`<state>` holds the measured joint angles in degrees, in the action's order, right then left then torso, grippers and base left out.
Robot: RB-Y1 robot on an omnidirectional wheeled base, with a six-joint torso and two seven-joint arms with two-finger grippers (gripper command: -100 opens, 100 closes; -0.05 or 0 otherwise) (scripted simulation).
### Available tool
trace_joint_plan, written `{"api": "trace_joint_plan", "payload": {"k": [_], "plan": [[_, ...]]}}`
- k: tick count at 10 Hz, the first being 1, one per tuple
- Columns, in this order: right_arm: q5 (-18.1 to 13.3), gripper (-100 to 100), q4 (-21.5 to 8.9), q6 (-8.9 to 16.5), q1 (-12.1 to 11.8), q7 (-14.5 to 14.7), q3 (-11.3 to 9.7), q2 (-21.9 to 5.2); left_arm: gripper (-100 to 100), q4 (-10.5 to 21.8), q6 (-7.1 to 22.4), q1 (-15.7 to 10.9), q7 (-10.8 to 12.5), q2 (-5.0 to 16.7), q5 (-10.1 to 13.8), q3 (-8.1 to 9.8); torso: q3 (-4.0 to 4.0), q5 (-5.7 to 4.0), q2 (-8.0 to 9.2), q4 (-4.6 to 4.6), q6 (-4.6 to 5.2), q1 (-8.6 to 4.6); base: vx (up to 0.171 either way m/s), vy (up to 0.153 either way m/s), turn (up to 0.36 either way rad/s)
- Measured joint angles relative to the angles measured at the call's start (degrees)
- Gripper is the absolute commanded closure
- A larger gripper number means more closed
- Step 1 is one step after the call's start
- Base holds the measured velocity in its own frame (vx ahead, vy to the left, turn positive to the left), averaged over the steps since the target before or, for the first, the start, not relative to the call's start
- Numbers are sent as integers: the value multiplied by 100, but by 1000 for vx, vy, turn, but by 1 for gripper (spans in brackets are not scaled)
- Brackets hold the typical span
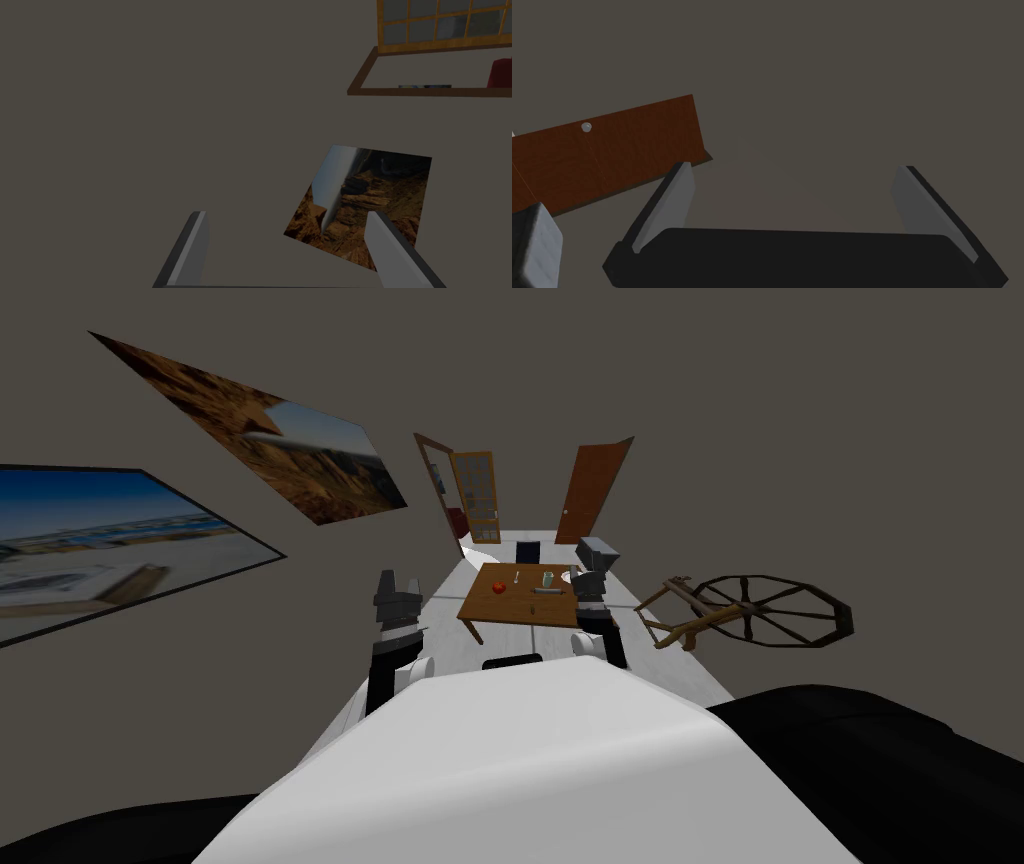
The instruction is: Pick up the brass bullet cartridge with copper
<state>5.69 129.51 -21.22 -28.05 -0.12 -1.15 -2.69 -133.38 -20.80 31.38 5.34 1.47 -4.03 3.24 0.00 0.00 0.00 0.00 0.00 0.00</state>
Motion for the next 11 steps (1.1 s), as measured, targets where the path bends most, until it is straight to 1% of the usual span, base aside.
{"api": "trace_joint_plan", "payload": {"k": [1,3,4,5,6,9,10,11], "plan": [[28,-100,-80,47,57,-42,33,-82,0,0,0,0,0,0,0,0,-1,0,-3,-1,-1,2,14,28,57],[147,-100,-370,153,122,-266,136,-268,0,0,0,0,0,0,0,0,-4,2,-8,-2,-1,11,18,33,37],[215,-100,-479,252,194,-382,213,-326,0,0,0,0,0,0,0,0,-5,2,-9,-2,-1,9,16,25,38],[290,-100,-577,402,292,-501,307,-374,0,0,0,0,0,0,0,0,-5,2,-9,-2,-1,8,15,28,51],[366,-100,-693,499,321,-633,384,-423,0,0,0,0,0,0,0,0,-5,2,-8,-2,0,9,12,30,46],[582,-100,-1072,735,382,-1037,568,-505,0,0,0,0,0,0,0,0,-4,3,-6,-2,0,12,16,35,45],[663,-100,-1159,868,416,-1182,648,-520,0,0,0,0,0,0,0,0,-5,3,-9,-2,0,12,18,21,16],[699,-100,-1242,940,459,-1261,684,-528,0,0,0,0,0,0,0,0,-5,2,-8,-2,0,8,8,18,35]]}}
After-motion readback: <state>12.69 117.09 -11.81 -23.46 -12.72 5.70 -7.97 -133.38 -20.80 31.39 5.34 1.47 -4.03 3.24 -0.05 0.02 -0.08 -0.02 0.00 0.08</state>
